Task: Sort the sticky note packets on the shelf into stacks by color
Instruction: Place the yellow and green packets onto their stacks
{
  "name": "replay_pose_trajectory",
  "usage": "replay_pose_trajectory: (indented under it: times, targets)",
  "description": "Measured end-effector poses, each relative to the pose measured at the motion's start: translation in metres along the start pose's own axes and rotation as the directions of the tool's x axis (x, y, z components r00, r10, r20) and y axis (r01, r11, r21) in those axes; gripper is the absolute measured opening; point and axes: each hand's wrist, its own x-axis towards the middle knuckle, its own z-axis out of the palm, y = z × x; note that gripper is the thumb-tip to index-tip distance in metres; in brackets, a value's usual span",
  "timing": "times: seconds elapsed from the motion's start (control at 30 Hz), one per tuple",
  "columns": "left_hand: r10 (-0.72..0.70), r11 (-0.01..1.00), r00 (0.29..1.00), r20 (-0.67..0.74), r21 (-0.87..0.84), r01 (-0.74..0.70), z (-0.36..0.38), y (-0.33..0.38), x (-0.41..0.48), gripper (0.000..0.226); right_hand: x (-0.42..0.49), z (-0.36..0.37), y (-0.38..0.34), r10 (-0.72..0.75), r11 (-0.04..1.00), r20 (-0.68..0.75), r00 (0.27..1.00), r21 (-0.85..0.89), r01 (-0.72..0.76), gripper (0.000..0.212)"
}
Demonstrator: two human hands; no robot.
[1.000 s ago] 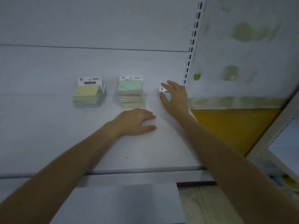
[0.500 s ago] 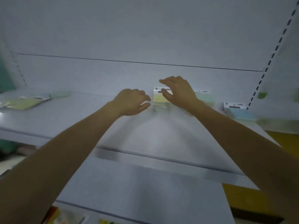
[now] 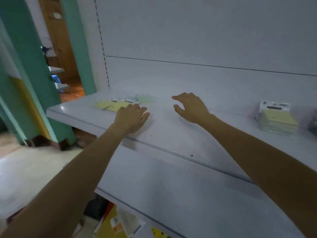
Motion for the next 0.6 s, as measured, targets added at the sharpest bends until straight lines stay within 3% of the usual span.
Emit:
replay_pose_trajectory:
  times: [0.17,0.37,0.47,0.6]
  targets:
    - [-0.140,0.990,0.990,0.012,0.012,0.140,0.020,-0.075,0.029,0.045,0.073,0.053,-0.037,-0.039,0.995,0.026,0.999,0.094,0.036,0.043]
    - [-0.201,0.979,0.975,0.098,-0.005,0.202,0.045,-0.133,0.069,0.047,0.149,0.104,-0.057,0.035,0.985,0.110,0.993,0.162,-0.053,0.041]
    - [-0.142,0.989,0.977,0.156,-0.014,0.146,0.055,-0.143,0.088,0.052,0.173,0.121,-0.055,0.192,0.962,0.137,0.972,0.169,-0.214,0.041]
    - [-0.061,0.996,0.988,0.139,-0.058,0.069,0.069,-0.149,0.113,0.057,0.193,0.141,-0.053,0.410,0.874,0.216,0.886,0.186,-0.449,0.047]
